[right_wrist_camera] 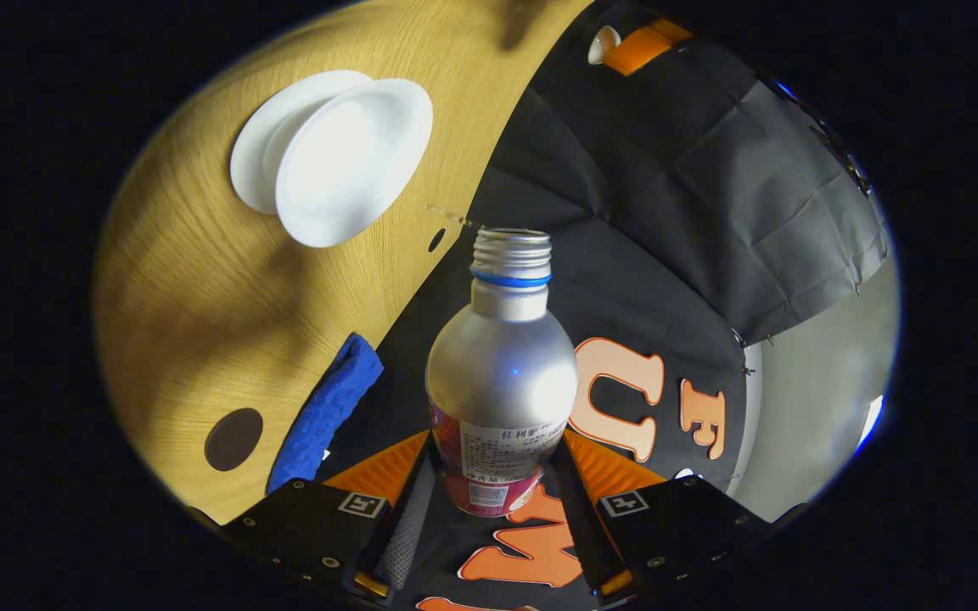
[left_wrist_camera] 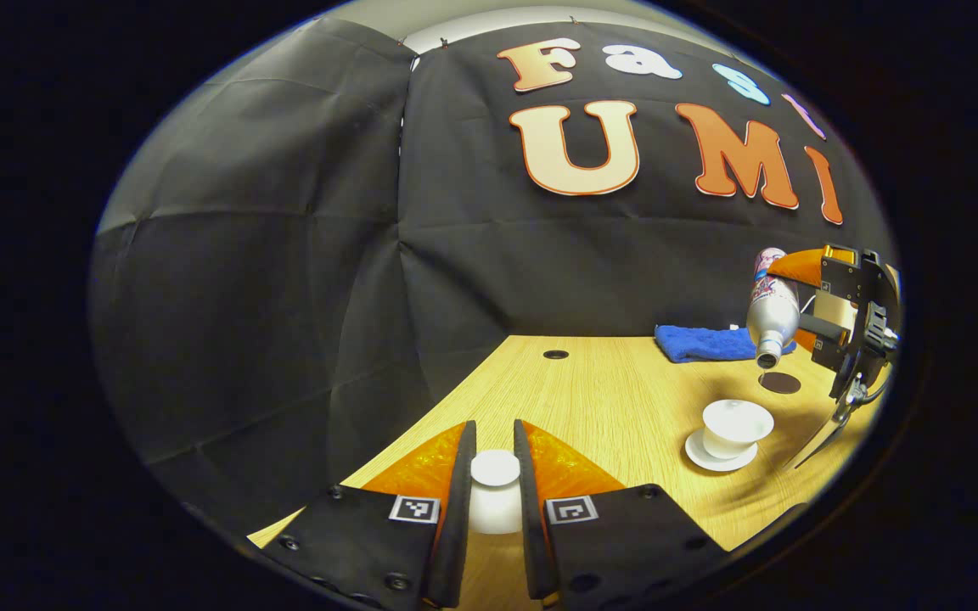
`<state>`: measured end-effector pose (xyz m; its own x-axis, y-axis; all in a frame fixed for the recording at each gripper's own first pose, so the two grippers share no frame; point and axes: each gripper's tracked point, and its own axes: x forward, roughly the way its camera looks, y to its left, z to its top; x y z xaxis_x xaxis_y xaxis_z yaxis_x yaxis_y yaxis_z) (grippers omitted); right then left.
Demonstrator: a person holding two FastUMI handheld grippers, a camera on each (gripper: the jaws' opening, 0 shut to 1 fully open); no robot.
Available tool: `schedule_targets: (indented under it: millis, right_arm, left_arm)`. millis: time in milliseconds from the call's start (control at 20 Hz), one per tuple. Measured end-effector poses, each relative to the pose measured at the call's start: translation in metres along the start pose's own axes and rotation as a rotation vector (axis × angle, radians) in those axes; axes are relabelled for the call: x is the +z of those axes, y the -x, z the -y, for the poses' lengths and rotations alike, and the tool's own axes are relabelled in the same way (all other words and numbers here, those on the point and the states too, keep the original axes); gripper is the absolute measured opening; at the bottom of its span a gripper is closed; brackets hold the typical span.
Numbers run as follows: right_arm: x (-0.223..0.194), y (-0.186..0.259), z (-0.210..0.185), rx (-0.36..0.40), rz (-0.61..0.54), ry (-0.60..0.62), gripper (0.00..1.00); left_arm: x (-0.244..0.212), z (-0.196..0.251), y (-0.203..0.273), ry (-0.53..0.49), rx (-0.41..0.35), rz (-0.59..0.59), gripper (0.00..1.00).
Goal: Open the teacup lid with one hand, grasp the water bottle and pour water into the teacup with the other hand; after pouring, place the water bottle on the coaster and then close the teacup lid.
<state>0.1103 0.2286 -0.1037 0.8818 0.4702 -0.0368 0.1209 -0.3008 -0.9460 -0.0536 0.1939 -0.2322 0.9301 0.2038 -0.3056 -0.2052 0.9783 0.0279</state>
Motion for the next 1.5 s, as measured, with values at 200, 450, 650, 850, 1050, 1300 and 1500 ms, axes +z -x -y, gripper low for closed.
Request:
schedule_targets:
  millis: [200,450,650,850,1050,1300,1500]
  right_arm:
    - [0.0,0.002,-0.012,0.049,-0.015,-0.141,0.76]
    - [-0.022,0.006,-0.057,0.189,-0.09,-0.52,0.77]
    - [-0.063,0.021,-0.08,0.239,-0.192,-0.798,0.77]
    - [-0.1,0.026,-0.107,0.271,-0.28,-1.007,0.77]
    - [-0.115,0.026,-0.128,0.306,-0.322,-1.304,0.77]
    - [-0.116,0.019,-0.144,0.324,-0.318,-1.603,0.77]
    - [-0.112,0.017,-0.148,0.348,-0.321,-1.764,0.77]
  left_arm:
    - [0.005,0.005,0.002,0.008,-0.017,0.018,0.32]
    - [0.02,0.024,-0.003,0.012,-0.065,0.047,0.31]
    - [0.033,0.056,-0.009,-0.009,-0.119,0.064,0.31]
    - [0.053,0.098,-0.007,-0.022,-0.184,0.084,0.32]
    - [0.065,0.142,-0.004,-0.028,-0.255,0.091,0.31]
    - [0.062,0.188,-0.01,-0.022,-0.339,0.064,0.31]
    - [0.047,0.212,-0.013,-0.03,-0.383,0.023,0.32]
